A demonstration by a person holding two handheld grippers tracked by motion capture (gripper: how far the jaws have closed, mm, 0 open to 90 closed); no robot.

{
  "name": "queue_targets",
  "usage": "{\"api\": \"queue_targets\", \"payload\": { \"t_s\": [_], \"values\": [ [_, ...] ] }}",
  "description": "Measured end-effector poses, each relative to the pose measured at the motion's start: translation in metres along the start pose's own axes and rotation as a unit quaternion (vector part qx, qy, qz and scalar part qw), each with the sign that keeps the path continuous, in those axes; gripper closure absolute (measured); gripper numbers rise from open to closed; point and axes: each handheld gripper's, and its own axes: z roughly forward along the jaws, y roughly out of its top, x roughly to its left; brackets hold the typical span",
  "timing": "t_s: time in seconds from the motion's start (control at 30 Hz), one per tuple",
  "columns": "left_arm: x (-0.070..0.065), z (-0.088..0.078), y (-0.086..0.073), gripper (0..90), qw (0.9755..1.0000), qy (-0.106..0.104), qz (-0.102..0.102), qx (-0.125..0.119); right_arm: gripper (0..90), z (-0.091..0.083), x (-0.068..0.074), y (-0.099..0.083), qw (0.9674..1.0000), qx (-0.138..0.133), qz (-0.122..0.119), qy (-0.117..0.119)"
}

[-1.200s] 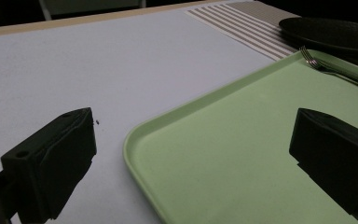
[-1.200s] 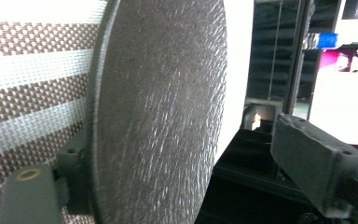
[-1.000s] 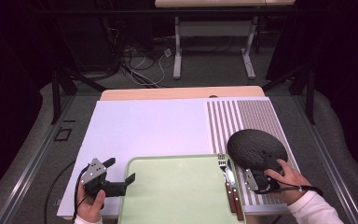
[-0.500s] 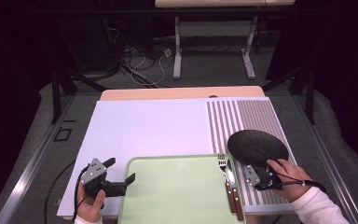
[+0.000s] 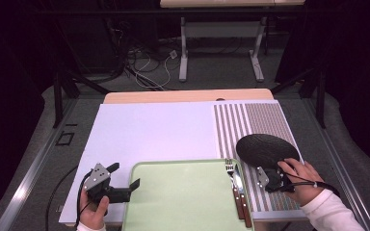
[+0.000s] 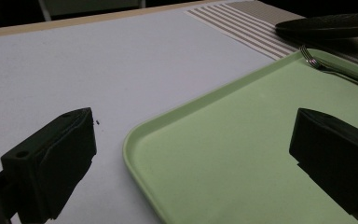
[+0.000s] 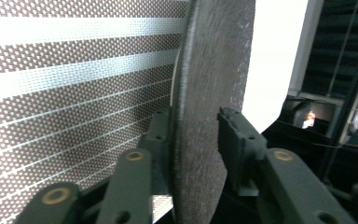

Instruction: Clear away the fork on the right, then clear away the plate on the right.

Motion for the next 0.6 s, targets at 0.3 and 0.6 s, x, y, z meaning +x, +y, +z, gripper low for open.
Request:
{"api": "queue_targets", "payload": {
  "t_s": [0.3,0.6],
  "values": [
    [-0.0001,0.0000,0.0001,0.7,1.0000,-0.001,0.000,0.000,82.4,-0.0025,-0.0033,-0.0030,0.9997,0.012,-0.013,0.019],
    [0.0000,0.0003,-0.0001,0.6,1.0000,-0.001,0.001,0.002,83.7,-0.0019,-0.0039,-0.0052,0.9996,0.013,-0.021,0.017]
  ]
}}
